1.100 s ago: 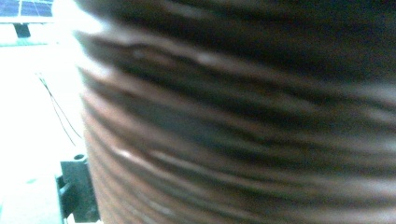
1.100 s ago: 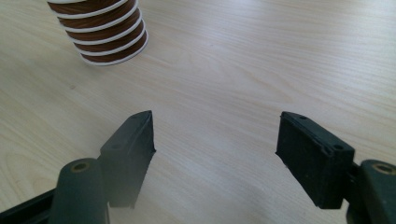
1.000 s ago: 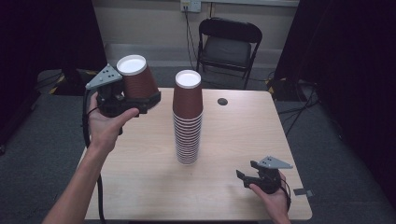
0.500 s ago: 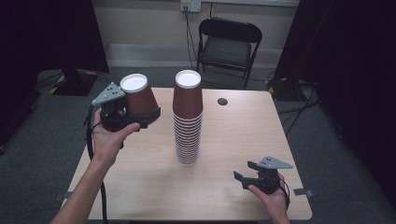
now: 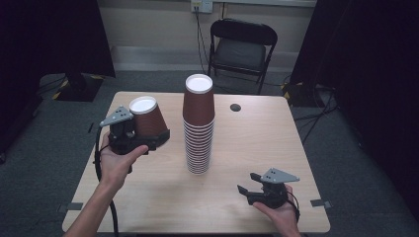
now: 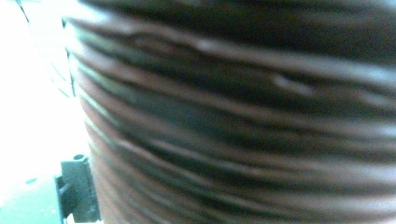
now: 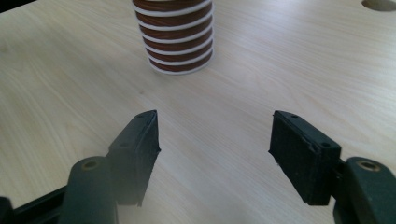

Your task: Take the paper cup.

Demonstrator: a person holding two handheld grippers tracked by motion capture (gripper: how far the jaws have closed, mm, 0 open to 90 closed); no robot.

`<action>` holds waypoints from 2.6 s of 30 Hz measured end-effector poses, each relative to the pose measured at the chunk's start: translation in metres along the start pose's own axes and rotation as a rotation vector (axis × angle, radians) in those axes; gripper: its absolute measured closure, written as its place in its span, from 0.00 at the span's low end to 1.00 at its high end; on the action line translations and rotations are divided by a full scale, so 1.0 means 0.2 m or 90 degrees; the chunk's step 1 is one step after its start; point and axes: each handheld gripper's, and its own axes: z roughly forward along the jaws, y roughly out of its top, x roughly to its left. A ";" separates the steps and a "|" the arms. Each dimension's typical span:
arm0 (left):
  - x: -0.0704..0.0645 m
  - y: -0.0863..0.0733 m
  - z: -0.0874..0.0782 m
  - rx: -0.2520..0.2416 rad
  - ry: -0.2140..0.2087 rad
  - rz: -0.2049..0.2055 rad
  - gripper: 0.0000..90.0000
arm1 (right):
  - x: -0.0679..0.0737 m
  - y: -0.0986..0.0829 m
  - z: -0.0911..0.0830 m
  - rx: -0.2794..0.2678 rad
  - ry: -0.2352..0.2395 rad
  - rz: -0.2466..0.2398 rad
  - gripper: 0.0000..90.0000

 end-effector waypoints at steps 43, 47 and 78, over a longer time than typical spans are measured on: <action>-0.15 -0.41 0.05 0.009 -0.130 -0.181 0.12 | 0.53 0.34 0.26 -0.143 0.113 -0.152 0.61; -0.15 -0.41 0.05 0.012 -0.152 -0.209 0.12 | 0.55 0.37 0.27 -0.174 0.108 -0.166 0.63; -0.21 -0.35 0.06 -0.003 -0.245 -0.300 0.13 | 0.59 0.50 0.33 -0.357 0.064 -0.190 0.77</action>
